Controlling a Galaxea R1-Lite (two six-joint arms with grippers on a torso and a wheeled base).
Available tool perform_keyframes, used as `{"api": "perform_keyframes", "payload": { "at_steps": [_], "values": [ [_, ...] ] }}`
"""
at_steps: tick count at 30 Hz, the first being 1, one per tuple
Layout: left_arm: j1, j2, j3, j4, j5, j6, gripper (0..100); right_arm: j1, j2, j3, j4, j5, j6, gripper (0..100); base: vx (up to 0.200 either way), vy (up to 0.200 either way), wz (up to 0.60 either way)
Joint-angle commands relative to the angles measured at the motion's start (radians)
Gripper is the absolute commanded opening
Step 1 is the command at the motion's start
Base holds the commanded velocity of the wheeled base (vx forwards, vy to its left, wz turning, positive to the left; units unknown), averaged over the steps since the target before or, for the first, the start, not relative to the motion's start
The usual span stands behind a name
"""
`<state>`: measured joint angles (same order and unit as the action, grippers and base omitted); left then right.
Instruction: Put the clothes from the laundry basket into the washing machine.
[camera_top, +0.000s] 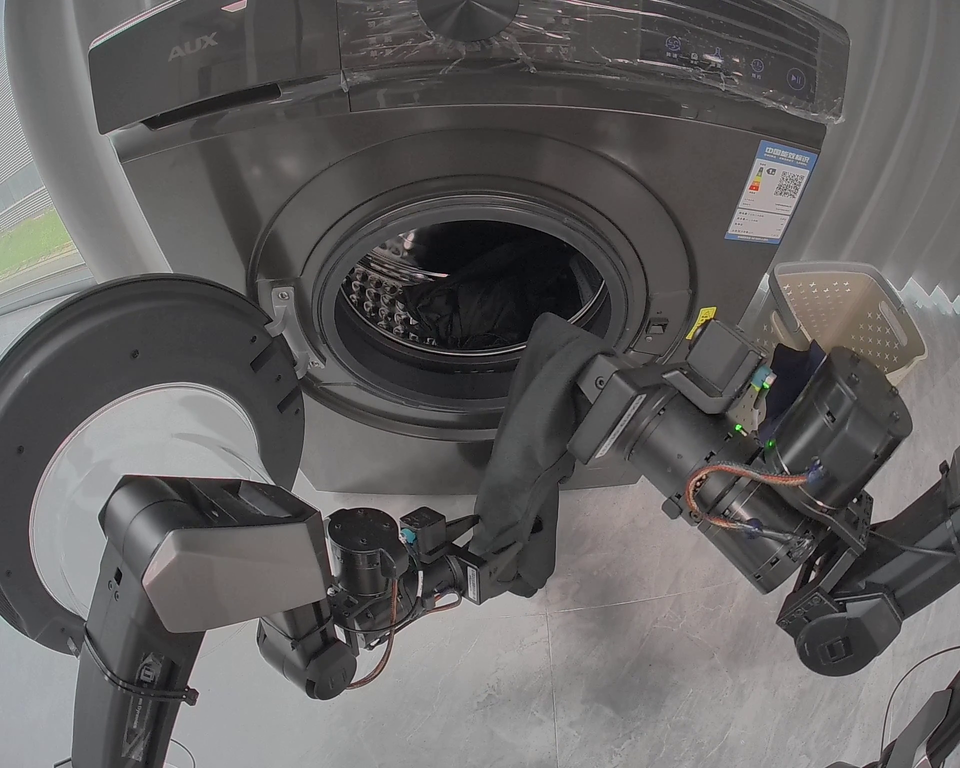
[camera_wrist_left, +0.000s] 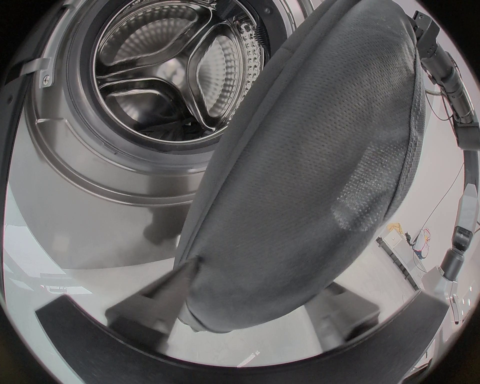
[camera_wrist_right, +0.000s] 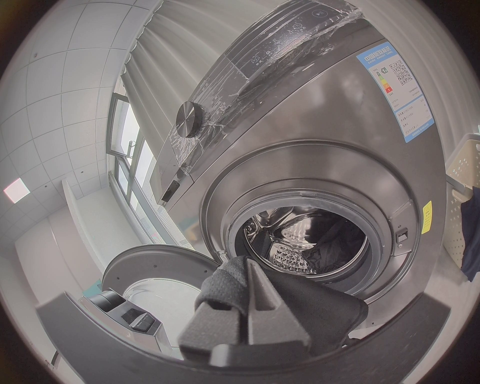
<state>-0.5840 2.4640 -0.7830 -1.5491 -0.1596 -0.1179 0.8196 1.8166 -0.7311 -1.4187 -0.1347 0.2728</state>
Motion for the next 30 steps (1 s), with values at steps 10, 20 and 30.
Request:
{"api": "perform_keyframes", "payload": {
  "at_steps": [10,20,30],
  "values": [
    [0.066,-0.267,0.133,-0.002,0.025,-0.011,0,-0.076,-0.065,0.088,0.000,-0.017,-0.001,0,0.000,0.000,0.00],
    [0.082,-0.553,0.323,0.003,0.023,-0.014,0,-0.129,-0.105,0.156,-0.003,-0.017,-0.003,0,0.000,0.000,0.00],
    [0.138,-0.682,0.315,0.000,0.018,-0.039,0,-0.142,-0.149,0.252,-0.002,-0.013,-0.017,0,0.000,0.000,0.00]
  ]
}}
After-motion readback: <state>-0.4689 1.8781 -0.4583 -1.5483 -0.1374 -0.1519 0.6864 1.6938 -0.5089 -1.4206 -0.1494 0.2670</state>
